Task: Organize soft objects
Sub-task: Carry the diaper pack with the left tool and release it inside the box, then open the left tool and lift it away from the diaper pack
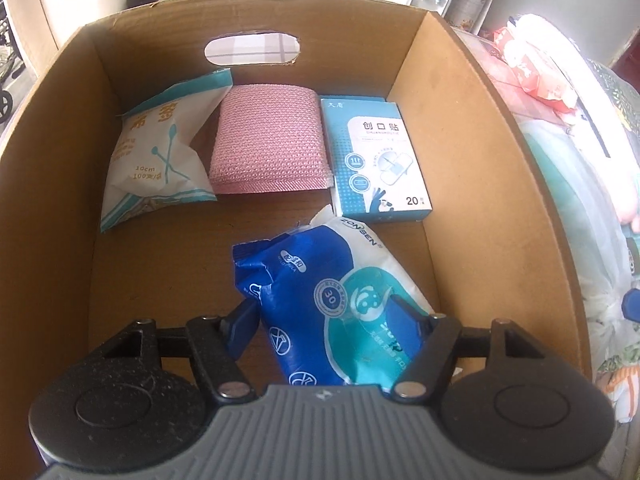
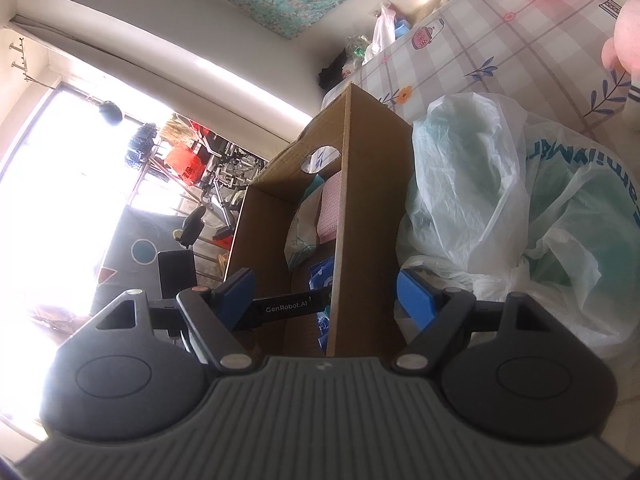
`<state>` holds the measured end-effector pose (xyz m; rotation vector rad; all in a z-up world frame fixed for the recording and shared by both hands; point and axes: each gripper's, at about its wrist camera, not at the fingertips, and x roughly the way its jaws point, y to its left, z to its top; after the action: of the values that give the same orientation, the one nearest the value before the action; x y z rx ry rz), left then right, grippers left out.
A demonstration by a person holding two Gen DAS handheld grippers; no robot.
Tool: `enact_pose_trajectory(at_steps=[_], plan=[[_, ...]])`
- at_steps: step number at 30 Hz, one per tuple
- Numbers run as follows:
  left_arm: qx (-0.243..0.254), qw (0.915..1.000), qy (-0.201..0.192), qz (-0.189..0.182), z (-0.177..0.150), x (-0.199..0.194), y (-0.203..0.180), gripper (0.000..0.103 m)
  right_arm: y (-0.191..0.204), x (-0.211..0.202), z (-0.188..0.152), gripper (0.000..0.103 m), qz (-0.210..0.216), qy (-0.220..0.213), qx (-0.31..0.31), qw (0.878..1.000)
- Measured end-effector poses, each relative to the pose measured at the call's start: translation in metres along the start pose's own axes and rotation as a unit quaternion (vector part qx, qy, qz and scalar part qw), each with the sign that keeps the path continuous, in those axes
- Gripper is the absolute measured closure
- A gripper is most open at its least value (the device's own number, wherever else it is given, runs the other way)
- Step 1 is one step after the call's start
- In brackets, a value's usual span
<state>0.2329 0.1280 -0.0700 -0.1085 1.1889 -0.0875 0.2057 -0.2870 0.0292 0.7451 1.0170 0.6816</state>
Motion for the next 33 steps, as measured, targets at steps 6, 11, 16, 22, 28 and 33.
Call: enact_pose_trajectory(at_steps=[6, 11, 16, 22, 28, 33], plan=[[0.023, 0.9994, 0.002, -0.024, -0.003, -0.001, 0.007, 0.038, 0.009, 0.001, -0.006, 0.024, -0.001, 0.004, -0.009, 1.0], [0.053, 0.9977, 0.006, -0.042, -0.012, -0.003, 0.008, 0.042, 0.017, 0.0, -0.009, 0.024, -0.005, 0.0, -0.016, 1.0], [0.112, 0.9929, 0.002, -0.04, -0.023, -0.009, -0.004, 0.044, 0.022, 0.0, -0.012, 0.024, -0.007, 0.001, -0.023, 1.0], [0.159, 0.9862, -0.012, -0.042, -0.019, -0.009, -0.018, 0.047, 0.025, -0.001, -0.015, 0.024, -0.01, 0.0, -0.025, 1.0], [0.16, 0.9851, -0.039, -0.049, -0.006, 0.0, -0.032, 0.047, 0.021, -0.01, -0.017, 0.024, -0.019, -0.01, -0.02, 1.0], [0.152, 0.9863, -0.047, -0.043, -0.005, 0.001, -0.034, 0.045, 0.012, -0.021, -0.019, 0.024, -0.026, -0.021, -0.012, 0.999]])
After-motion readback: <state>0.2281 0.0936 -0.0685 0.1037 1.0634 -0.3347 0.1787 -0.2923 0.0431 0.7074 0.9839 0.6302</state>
